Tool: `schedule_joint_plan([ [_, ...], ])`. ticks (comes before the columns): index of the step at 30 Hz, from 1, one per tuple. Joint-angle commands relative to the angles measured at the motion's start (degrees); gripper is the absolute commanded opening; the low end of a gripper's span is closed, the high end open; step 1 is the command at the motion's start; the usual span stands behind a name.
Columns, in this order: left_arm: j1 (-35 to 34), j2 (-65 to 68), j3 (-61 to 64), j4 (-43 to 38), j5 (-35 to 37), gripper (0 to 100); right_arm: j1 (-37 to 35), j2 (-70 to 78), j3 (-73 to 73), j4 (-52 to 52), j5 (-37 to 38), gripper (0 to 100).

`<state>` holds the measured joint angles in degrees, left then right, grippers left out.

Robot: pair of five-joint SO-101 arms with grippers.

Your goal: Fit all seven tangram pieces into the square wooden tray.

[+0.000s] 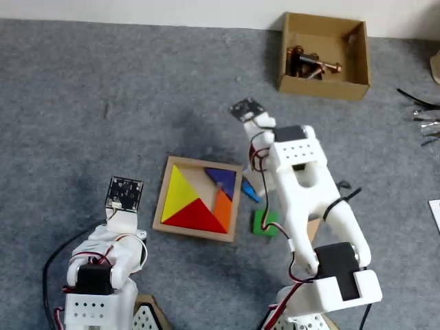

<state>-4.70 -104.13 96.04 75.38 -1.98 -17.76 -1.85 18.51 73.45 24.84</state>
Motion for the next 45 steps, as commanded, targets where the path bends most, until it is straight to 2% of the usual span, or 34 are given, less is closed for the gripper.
schedule_joint_plan([
  [1, -0.57, -0.31, 1.10, 0.26, -0.53, 1, 0.75, -1.10, -5.58, 3.38, -0.62, 1.0],
  [7, -0.57, -0.31, 1.10, 0.26, -0.53, 1, 1.01, -0.66, -6.02, 3.30, -2.37, 1.1],
  [9, -0.57, -0.31, 1.10, 0.26, -0.53, 1, 0.57, -0.66, -5.67, 1.01, -7.21, 3.8],
  [14, -0.57, -0.31, 1.10, 0.26, -0.53, 1, 0.66, -0.48, -3.82, -7.52, -22.33, 22.5],
  [22, -0.57, -0.31, 1.10, 0.26, -0.53, 1, -3.38, -0.57, 3.21, -14.46, -43.08, 21.5],
  [28, -0.57, -0.31, 1.10, 0.26, -0.53, 1, -6.64, -0.48, 6.81, -18.86, -43.78, 21.5],
  [35, -0.57, -0.31, 1.10, 0.26, -0.53, 1, -6.46, -0.48, 13.93, -26.77, -43.78, 21.5],
  [45, -0.57, -0.31, 1.10, 0.26, -0.53, 1, -3.12, -0.40, 15.08, -27.38, -42.73, 21.5],
])
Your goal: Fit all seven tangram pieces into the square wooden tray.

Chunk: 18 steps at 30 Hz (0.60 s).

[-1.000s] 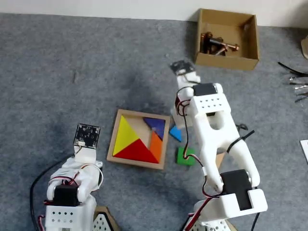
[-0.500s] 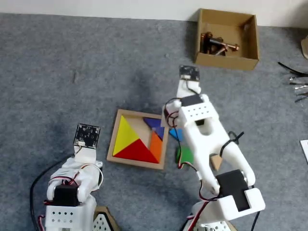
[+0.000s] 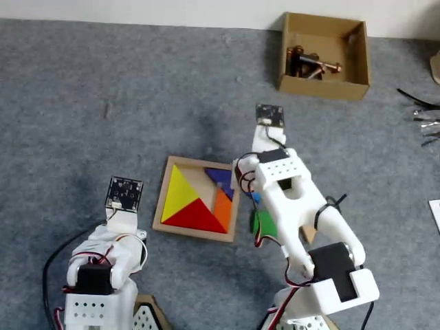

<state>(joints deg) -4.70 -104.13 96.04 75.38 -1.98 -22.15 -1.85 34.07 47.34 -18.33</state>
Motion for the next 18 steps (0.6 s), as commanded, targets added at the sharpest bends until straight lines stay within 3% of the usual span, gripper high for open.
schedule_joint_plan([
  [1, -0.57, -0.31, 1.10, 0.26, -0.53, 1, 1.27, -0.40, -0.48, -1.27, 2.46, 21.4],
  [4, -0.57, -0.31, 1.10, 0.26, -0.53, 1, 1.27, -0.40, -0.48, -1.27, 6.42, 21.4],
  [18, -0.57, -0.31, 1.10, 0.26, -0.53, 1, -2.15, -0.40, 0.40, -1.27, 6.24, 21.4],
])
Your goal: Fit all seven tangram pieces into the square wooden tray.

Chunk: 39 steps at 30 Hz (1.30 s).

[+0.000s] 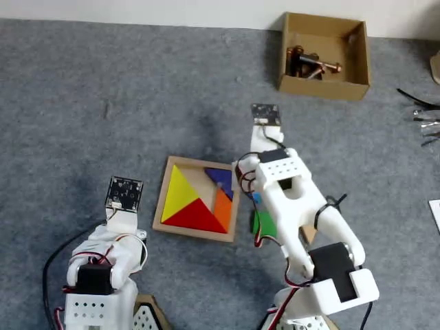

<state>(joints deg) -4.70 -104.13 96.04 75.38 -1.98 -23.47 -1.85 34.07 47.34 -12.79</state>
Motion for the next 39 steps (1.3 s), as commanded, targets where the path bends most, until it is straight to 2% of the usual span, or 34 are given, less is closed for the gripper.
schedule_joint_plan([
  [1, -0.57, -0.31, 1.10, 0.26, -0.53, 1, -0.84, -0.40, 1.36, -1.36, 0.70, 21.4],
  [8, -0.57, -0.31, 1.10, 0.26, -0.53, 1, -1.27, -0.40, 5.32, -6.99, 1.05, 21.4],
  [18, -0.57, -0.31, 1.10, 0.26, -0.53, 1, 2.24, -0.40, 5.58, -6.55, 1.14, 21.4],
  [26, -0.57, -0.31, 1.10, 0.26, -0.53, 1, 1.98, -0.57, 5.23, -1.36, 1.58, 21.3],
  [30, -0.57, -0.31, 1.10, 0.26, -0.53, 1, 0.22, -0.57, 5.23, -1.36, 10.37, 21.3],
  [35, -0.57, -0.31, 1.10, 0.26, -0.53, 1, 0.13, -0.57, 5.41, -1.27, 15.12, 21.3],
  [39, -0.57, -0.31, 1.10, 0.26, -0.53, 1, -0.13, -0.57, 5.23, -1.27, 25.05, 21.3],
])
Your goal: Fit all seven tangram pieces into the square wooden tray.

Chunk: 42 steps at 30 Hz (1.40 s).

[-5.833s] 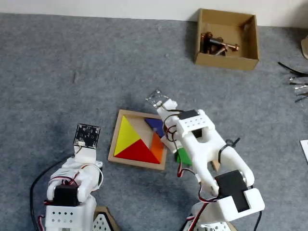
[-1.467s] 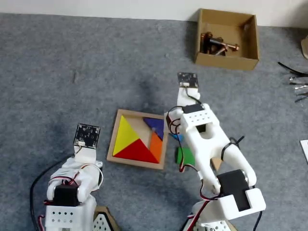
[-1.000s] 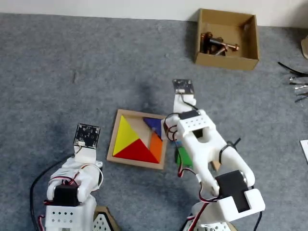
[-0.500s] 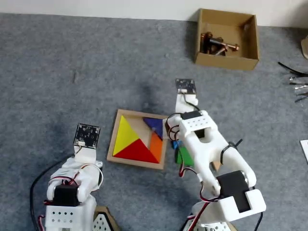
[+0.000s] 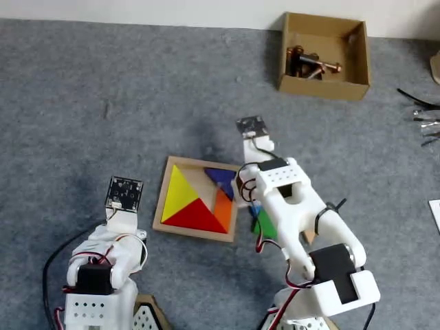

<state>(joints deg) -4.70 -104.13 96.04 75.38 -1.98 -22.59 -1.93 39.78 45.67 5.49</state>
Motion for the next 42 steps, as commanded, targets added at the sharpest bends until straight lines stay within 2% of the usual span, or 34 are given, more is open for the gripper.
schedule_joint_plan([
  [1, -0.57, -0.31, 1.10, 0.26, -0.53, 1, -1.01, -0.48, -0.48, 0.40, 9.58, 21.3],
  [4, -0.57, -0.31, 1.10, 0.26, -0.53, 1, -0.92, -0.48, -0.57, 0.40, 16.88, 21.3],
  [8, -0.57, -0.31, 1.10, 0.26, -0.53, 1, -2.07, -0.40, -1.45, 0.40, 21.01, 21.4],
  [13, -0.57, -0.31, 1.10, 0.26, -0.53, 1, -2.24, -0.40, -1.98, 0.40, 31.65, 21.4],
  [17, -0.57, -0.31, 1.10, 0.26, -0.53, 1, -2.51, -0.66, -2.95, 4.53, 37.45, 21.7],
  [21, -0.57, -0.31, 1.10, 0.26, -0.53, 1, -3.21, -0.48, -8.13, 12.00, 39.82, 21.7],
  [26, -0.57, -0.31, 1.10, 0.26, -0.53, 1, -3.21, -0.48, -14.55, 18.24, 39.21, 21.7],
  [28, -0.57, -0.31, 1.10, 0.26, -0.53, 1, -3.12, -0.66, -15.69, 18.24, 34.90, 21.7],
  [37, -0.57, -0.31, 1.10, 0.26, -0.53, 1, -3.12, -0.40, -16.13, 17.80, 5.89, 21.7],
  [42, -0.57, -0.31, 1.10, 0.26, -0.53, 1, -2.24, -0.40, -15.52, 17.80, -4.13, 21.7],
])
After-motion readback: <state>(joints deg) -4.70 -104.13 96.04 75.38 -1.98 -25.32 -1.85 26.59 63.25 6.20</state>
